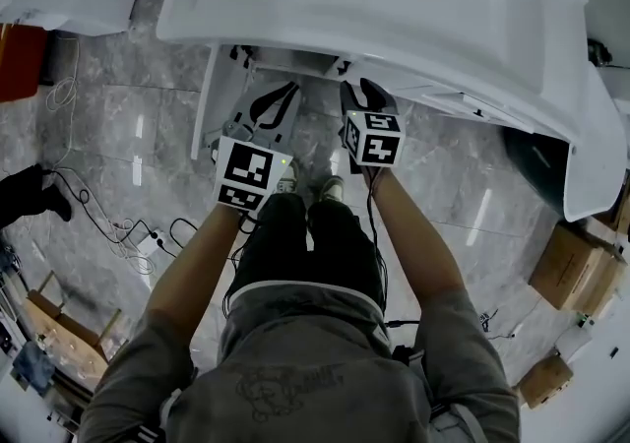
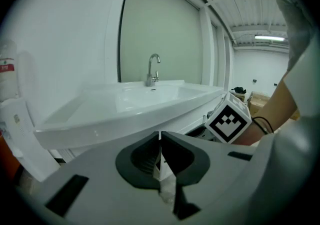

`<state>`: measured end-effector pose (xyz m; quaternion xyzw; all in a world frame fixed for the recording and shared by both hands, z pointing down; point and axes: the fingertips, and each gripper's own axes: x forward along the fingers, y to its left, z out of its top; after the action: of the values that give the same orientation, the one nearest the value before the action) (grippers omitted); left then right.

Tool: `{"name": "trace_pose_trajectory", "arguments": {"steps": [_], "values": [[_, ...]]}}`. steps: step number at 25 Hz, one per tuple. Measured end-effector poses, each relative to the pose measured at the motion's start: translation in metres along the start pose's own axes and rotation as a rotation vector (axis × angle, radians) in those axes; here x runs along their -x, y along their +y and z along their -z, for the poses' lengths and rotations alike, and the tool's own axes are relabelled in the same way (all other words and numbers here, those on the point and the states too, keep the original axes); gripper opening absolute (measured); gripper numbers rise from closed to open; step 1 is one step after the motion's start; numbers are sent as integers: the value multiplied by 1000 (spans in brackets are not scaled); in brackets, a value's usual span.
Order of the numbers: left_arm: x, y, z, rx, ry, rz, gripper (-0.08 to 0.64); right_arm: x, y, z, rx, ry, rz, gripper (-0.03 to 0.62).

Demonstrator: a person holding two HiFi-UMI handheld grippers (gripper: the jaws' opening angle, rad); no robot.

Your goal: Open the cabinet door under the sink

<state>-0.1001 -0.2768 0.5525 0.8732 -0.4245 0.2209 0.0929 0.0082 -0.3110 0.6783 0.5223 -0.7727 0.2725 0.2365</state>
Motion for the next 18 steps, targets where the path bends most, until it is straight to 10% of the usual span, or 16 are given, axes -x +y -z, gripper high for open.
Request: {"name": "trace_pose_trajectory", "arguments": {"steps": [18], "values": [[-36, -12, 85, 14, 79, 28, 28, -109, -31, 51, -41, 83, 53, 85]]}}
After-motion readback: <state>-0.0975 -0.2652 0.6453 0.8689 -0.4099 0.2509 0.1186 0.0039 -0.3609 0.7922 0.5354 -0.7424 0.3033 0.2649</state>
